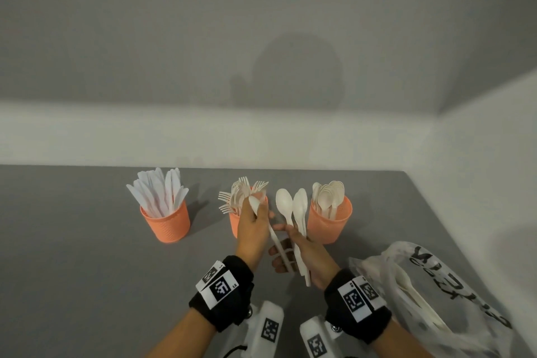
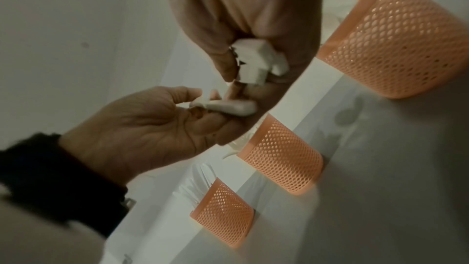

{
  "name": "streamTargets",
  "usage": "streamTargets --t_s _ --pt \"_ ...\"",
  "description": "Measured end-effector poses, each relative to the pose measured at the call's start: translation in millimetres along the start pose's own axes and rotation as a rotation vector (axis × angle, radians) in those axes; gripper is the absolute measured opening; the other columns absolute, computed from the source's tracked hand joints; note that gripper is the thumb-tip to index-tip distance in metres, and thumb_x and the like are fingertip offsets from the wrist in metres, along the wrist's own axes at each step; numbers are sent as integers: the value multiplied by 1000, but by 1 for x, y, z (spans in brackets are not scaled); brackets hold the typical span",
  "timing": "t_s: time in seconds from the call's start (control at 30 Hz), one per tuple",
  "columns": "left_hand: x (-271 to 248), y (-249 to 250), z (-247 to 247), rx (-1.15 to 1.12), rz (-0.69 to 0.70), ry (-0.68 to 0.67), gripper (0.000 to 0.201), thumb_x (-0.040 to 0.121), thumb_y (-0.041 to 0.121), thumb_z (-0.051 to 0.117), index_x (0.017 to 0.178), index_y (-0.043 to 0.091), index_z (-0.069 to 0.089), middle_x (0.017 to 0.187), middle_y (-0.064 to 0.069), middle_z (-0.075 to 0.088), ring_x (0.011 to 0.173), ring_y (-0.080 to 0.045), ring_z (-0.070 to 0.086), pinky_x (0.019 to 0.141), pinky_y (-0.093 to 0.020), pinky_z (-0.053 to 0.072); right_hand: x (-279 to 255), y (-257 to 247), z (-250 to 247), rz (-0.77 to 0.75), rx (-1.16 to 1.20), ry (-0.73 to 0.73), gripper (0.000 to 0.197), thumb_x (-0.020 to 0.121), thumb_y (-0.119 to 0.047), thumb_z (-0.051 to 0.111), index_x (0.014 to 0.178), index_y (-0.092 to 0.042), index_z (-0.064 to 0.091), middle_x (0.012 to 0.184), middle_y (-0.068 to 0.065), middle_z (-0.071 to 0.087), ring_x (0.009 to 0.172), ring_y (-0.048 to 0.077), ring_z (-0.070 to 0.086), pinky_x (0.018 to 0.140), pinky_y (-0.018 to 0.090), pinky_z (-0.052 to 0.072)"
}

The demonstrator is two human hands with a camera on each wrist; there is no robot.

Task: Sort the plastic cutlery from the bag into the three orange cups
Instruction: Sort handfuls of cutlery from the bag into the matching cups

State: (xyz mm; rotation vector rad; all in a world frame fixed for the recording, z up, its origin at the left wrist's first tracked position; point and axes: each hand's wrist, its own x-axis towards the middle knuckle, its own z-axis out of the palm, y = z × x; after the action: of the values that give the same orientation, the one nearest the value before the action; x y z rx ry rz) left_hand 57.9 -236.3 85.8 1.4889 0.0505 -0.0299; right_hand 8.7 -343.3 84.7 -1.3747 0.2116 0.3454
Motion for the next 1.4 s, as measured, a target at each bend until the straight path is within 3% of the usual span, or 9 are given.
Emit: streamTargets --t_s 0.07,0.17,0.3,0.53,0.73,0.9,1.0,1.27,1.4 --pt "3 2 0 44 14 -30 14 98 34 36 94 35 49 85 -2 55 83 -23 61 83 -44 52 1 3 1 -8 -55 39 30 100 -30 36 103 -15 61 60 5 61 44 13 53 46 24 49" --pt "2 10 0 69 -26 -134 34 100 36 29 78 19 48 66 2 48 55 -4 51 58 -19 42 5 7 -1 3 -81 74 31 99 -34 37 92 -8 53 49 -4 46 34 4 31 35 16 28" --pt "-2 15 -3 36 -17 -213 23 98 18 43 77 10 46 64 0 44 38 2 50 43 -9 40 7 7 -6 45 35 -3 41 99 -38 33 121 -8 50 42 -8 31 31 2 22 32 14 18" --pt "3 7 -9 -48 -147 -258 24 93 8 50 114 -2 55 80 -12 66 61 -12 68 52 -20 53 0 3 -6 16 -127 -130 52 95 -56 27 117 -21 58 45 -6 31 33 4 25 34 15 23" --pt "-1 1 3 66 -57 -94 13 97 17 36 101 21 47 94 -14 57 84 -25 58 74 -41 50 7 9 -4 -191 -542 144 44 97 -48 31 106 -13 55 60 -7 48 44 1 44 50 22 41" --pt "-5 -2 10 153 37 -124 32 92 40 50 103 9 51 68 1 56 62 -9 54 60 -21 41 8 20 -8 -347 -864 230 30 96 -41 34 111 -19 48 85 0 63 73 18 60 75 45 53" --pt "-9 -5 7 198 57 -128 21 85 29 65 86 10 55 68 0 62 57 -7 59 52 -18 43 3 18 -10 -351 -959 207 34 93 -43 43 116 -18 47 90 2 65 76 20 61 74 42 53" --pt "-19 -14 -10 121 -125 -348 13 92 13 55 81 8 60 76 -25 61 50 -21 52 45 -23 44 -10 28 -22 -291 -972 161 62 71 -78 37 94 -24 59 81 -1 66 71 15 61 71 43 53" --pt "-22 -12 -7 31 -163 -408 11 90 3 53 97 11 51 76 -14 63 48 -18 54 42 -22 44 -30 22 -28 -222 -831 155 49 77 -64 54 98 -20 57 72 -8 61 63 11 59 61 30 51"
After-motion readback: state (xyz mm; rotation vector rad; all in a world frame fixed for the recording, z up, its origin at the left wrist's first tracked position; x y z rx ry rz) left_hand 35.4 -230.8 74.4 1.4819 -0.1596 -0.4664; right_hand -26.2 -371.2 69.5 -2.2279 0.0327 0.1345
